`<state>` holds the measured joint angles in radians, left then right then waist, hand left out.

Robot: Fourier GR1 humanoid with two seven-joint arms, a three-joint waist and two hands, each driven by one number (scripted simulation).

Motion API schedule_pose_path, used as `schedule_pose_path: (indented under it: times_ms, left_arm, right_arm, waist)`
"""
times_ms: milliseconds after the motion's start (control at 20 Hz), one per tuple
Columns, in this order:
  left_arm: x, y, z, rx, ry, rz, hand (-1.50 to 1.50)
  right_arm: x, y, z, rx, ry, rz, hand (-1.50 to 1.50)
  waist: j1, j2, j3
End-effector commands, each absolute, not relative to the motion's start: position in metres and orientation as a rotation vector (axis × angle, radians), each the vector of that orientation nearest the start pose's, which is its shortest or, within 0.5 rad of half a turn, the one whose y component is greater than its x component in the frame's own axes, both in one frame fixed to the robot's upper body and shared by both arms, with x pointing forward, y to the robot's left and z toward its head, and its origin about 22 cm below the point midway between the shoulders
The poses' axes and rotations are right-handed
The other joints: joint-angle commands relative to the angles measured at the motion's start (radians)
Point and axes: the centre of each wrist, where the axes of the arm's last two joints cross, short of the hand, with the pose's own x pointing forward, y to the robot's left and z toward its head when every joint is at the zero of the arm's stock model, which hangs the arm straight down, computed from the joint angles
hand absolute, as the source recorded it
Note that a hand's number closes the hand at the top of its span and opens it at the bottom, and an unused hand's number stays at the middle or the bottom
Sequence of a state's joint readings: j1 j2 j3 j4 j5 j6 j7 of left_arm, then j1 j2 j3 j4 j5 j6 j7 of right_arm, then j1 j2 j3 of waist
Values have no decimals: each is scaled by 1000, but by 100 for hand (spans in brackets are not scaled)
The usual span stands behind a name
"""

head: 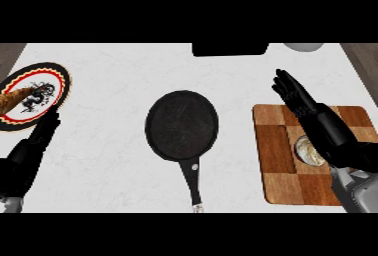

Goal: Pick the cupcake from the cutting board and place it in the pan

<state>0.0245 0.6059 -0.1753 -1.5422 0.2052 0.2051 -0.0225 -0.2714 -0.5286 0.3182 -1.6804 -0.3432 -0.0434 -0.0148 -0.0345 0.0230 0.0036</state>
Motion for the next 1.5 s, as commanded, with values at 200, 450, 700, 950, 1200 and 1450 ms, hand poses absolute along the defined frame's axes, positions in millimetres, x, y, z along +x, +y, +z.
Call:
schedule_pose_path:
  times_ms: [200,450,700,950,1200,1450]
  left_arm:
    - [237,297,28,392,-1442,-287,0]
    - [224,309,14,354,-1379,-217,0]
    - [219,296,6,331,-1390,-258,0]
    - [231,279,5,316,-1383,-264,0]
    - [224,274,3,330,-1384,-258,0]
    - [222,307,16,331,-1378,-277,0]
  right_arm:
    - [327,-310,105,331,-1721,280,-150]
    - [287,-413,85,-239,-1479,92,-150]
    - [266,-465,88,-331,-1345,476,-150]
    - [284,-475,124,-384,-1308,761,-150]
    - [306,-447,157,-278,-1229,971,-150]
    - [326,-415,149,-187,-1165,1094,-150]
  waist:
    - [53,-18,-1]
    - [16,-22,-1]
    - [42,-19,-2]
    - [54,-16,-2]
    - [52,-21,-4]
    - [55,-21,-4]
